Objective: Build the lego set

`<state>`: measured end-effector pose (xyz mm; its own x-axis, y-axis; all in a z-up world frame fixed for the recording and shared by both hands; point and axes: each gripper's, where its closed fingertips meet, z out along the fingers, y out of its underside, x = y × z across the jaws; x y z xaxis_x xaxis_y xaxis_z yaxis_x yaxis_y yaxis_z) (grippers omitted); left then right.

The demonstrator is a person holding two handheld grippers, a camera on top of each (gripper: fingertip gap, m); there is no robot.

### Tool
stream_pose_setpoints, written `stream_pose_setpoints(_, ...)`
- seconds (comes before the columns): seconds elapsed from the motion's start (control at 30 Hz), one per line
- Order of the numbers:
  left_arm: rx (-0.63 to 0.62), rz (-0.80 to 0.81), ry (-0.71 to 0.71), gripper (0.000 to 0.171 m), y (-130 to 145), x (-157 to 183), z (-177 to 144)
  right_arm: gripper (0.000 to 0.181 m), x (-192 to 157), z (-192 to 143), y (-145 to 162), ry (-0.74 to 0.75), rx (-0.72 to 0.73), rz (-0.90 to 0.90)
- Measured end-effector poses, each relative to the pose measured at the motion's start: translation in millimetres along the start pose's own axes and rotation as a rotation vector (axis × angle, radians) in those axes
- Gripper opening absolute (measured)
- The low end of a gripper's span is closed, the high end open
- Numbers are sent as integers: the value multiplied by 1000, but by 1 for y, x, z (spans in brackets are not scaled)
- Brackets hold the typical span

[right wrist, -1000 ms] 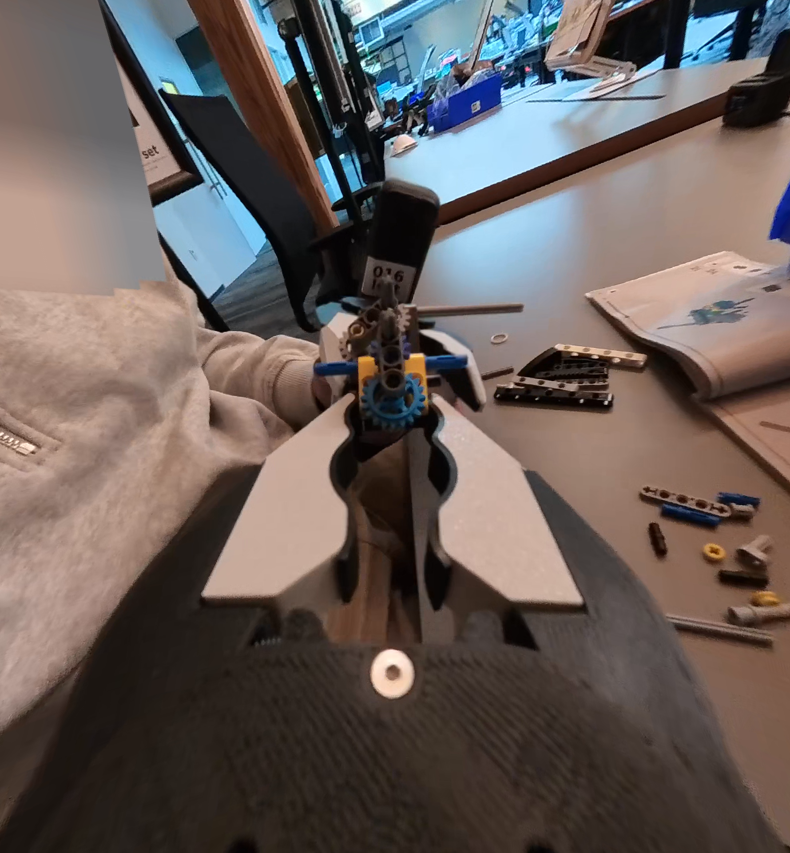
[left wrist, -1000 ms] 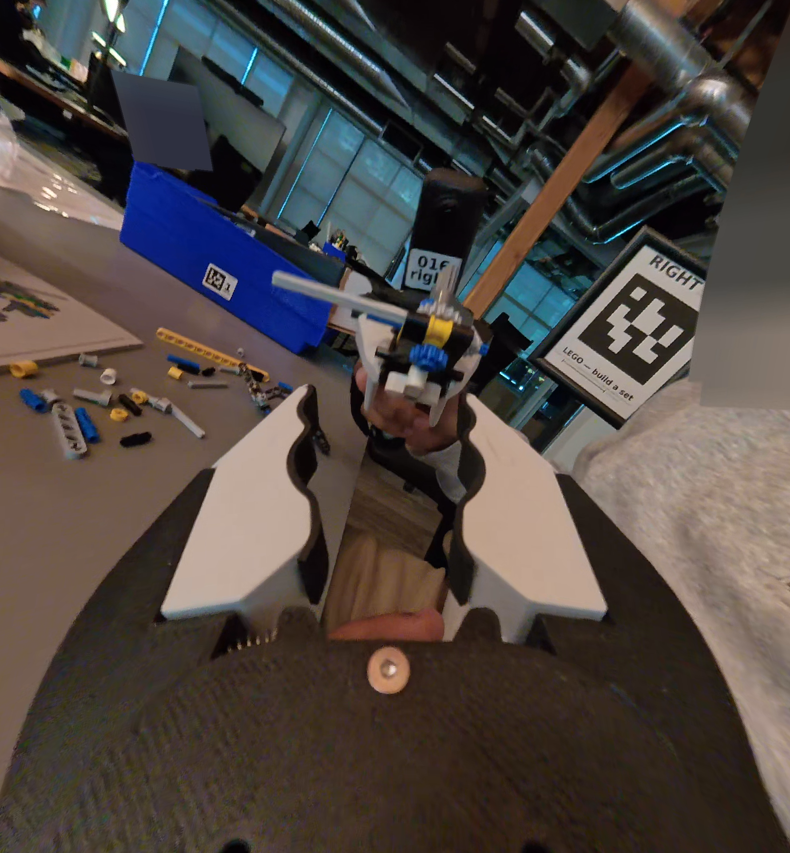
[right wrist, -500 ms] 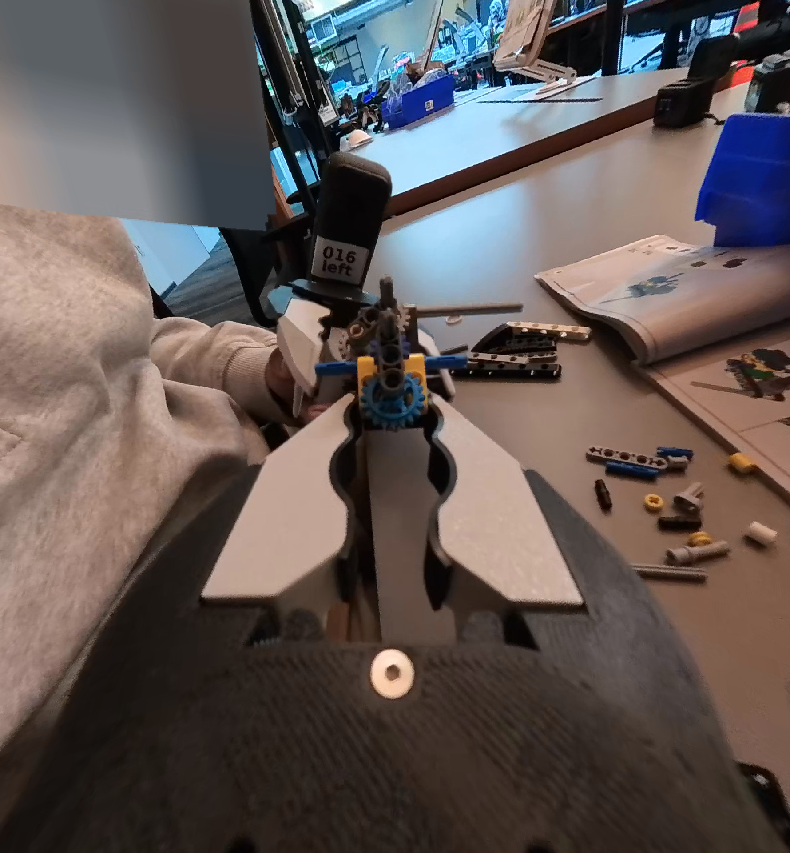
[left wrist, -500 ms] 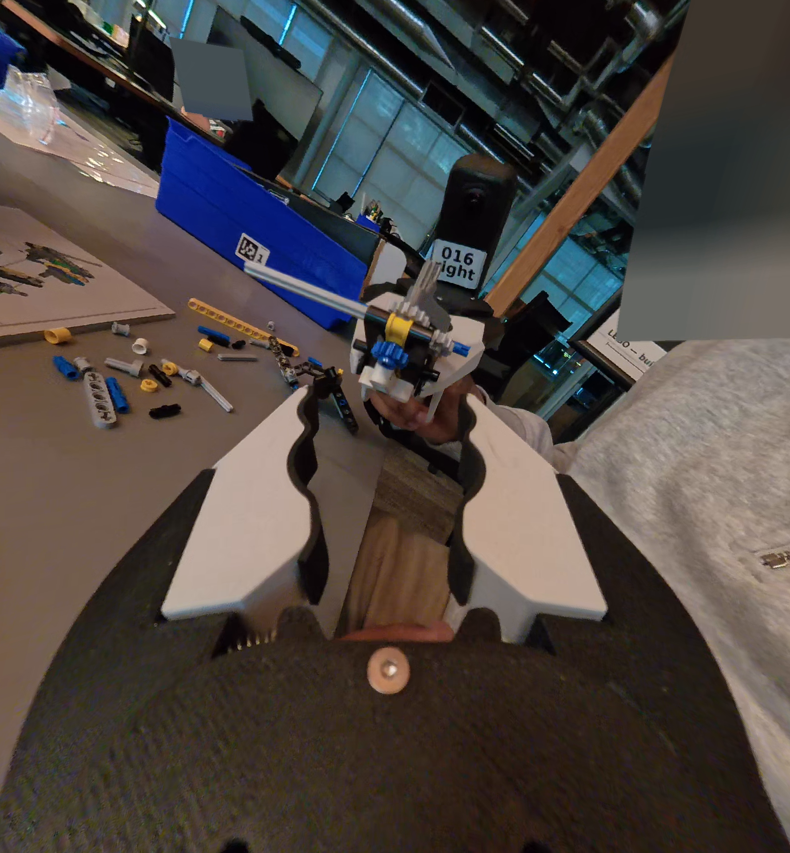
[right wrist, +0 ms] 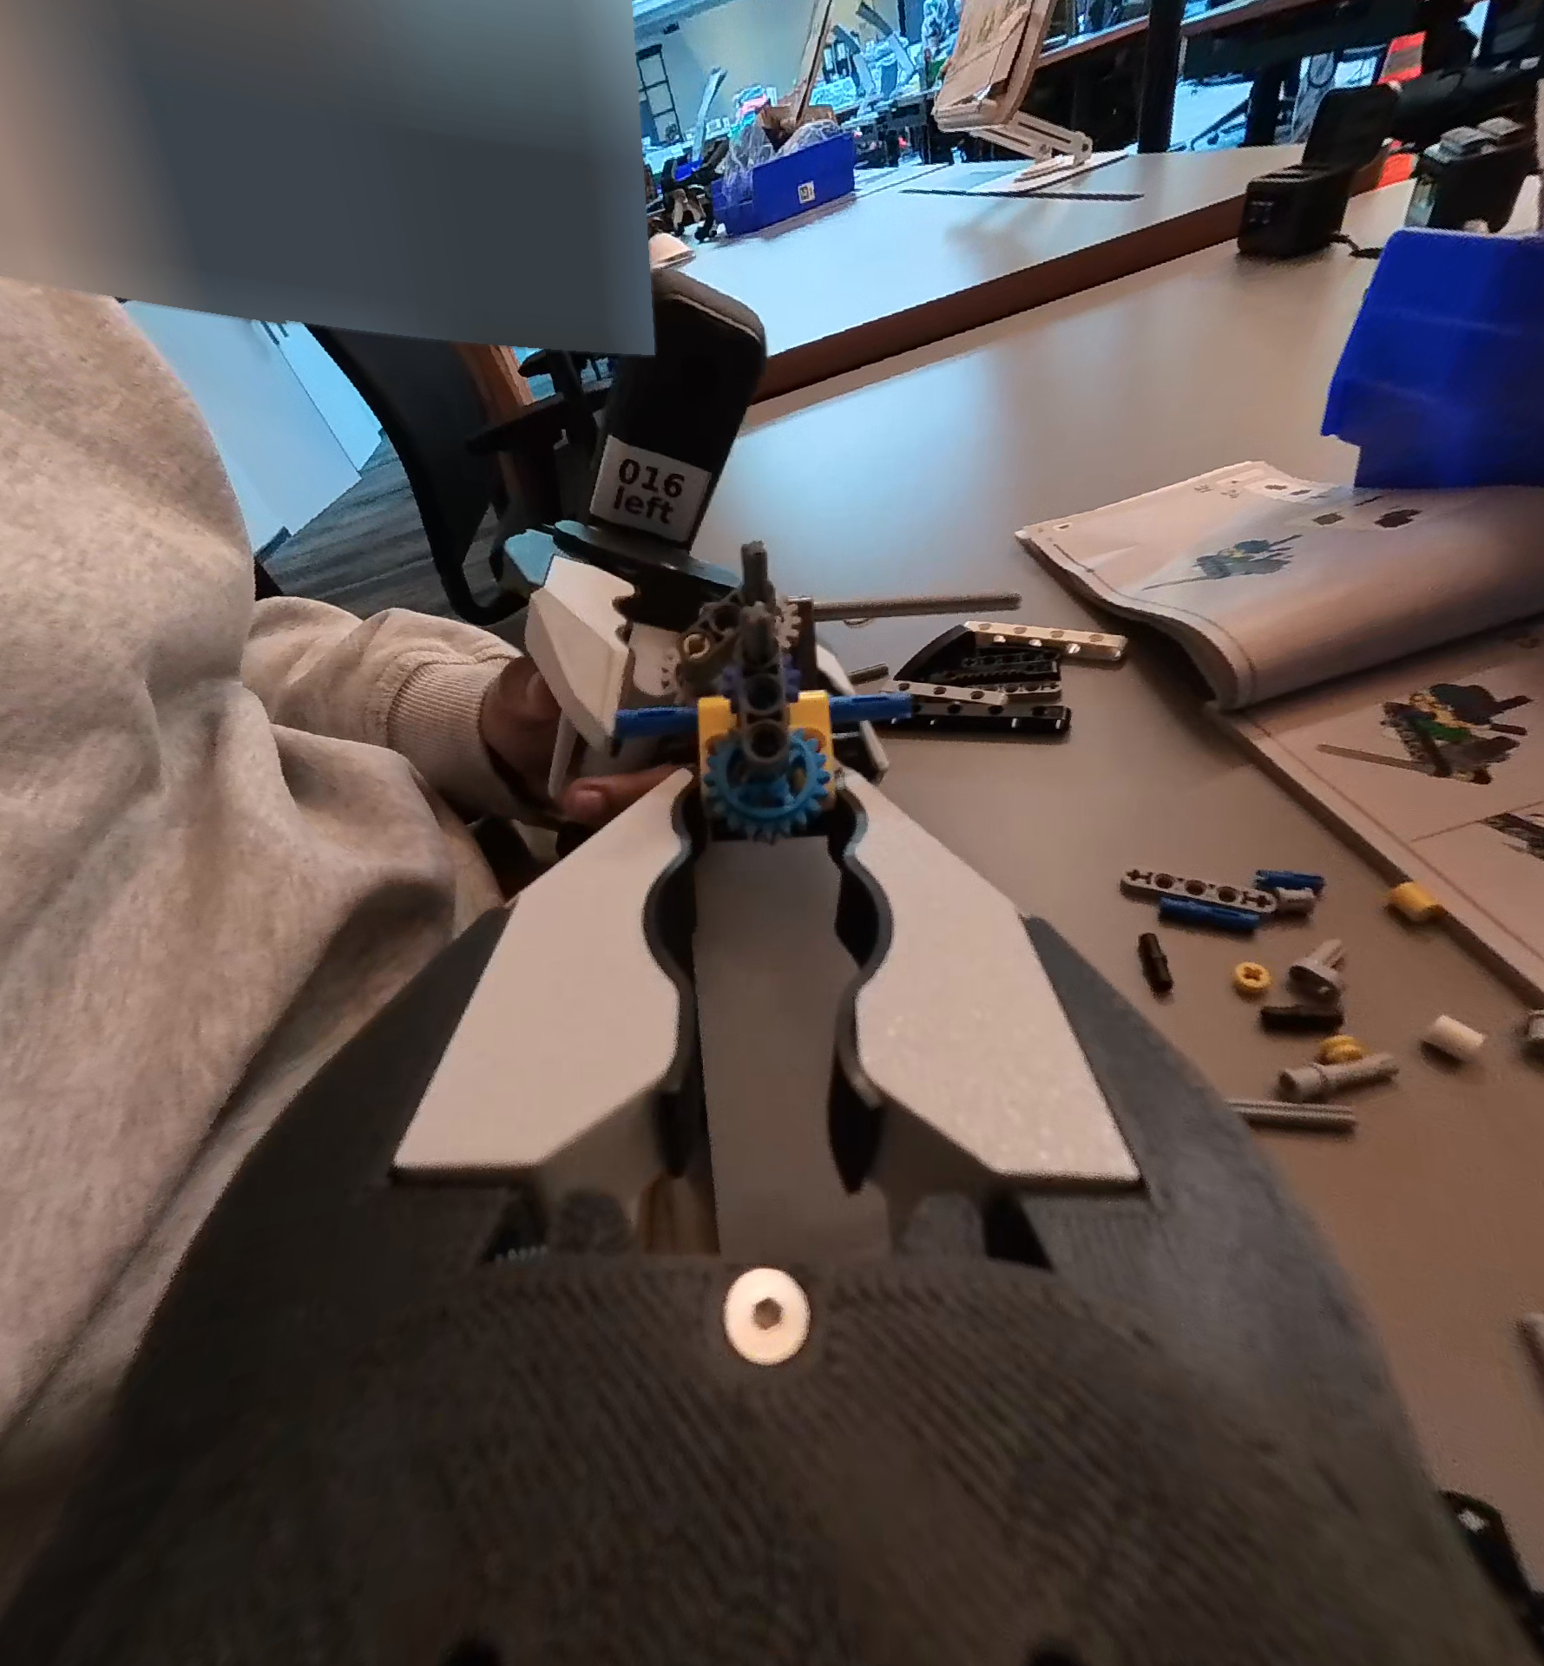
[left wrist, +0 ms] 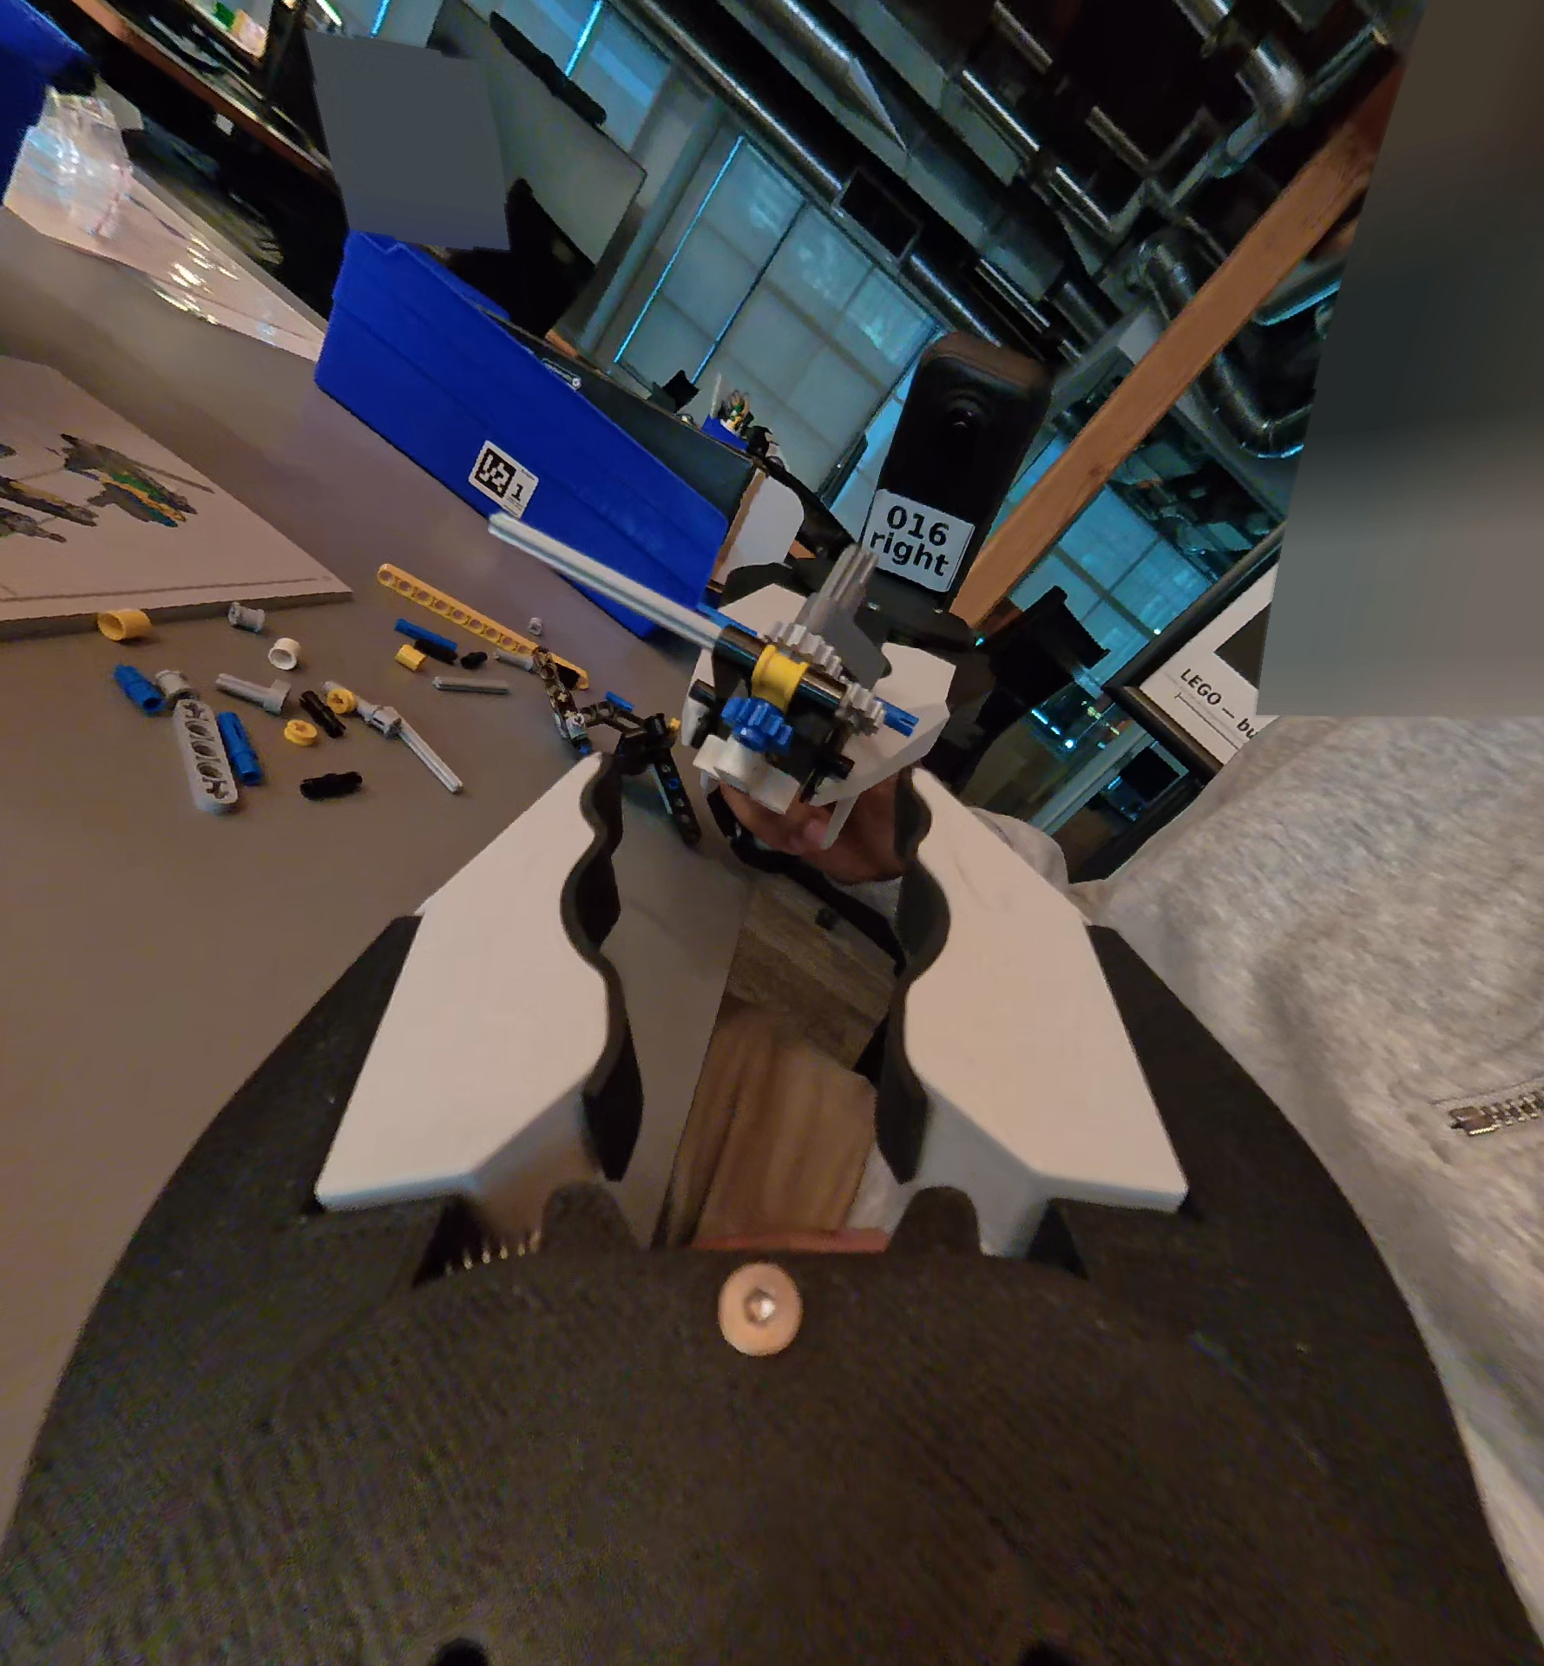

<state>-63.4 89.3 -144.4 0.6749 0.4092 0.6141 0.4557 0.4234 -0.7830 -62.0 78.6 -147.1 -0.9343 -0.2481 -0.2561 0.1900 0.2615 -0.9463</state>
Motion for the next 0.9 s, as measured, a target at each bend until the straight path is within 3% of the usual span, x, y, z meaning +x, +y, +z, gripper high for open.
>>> stream_pose_setpoints(0.57, -21, 6, -17, 59, 3, -2, 2, 25, 10, 3, 6, 82, -31, -35)
stream_pose_setpoints(0.77, -17, -17, -79, 59, 3, -12, 2, 25, 39, -6, 1, 312, -31, -14)
stream_pose_setpoints(0.9, 14, -88, -94, 59, 0, -14, 1, 25, 52, -7, 17, 518, -114, 45)
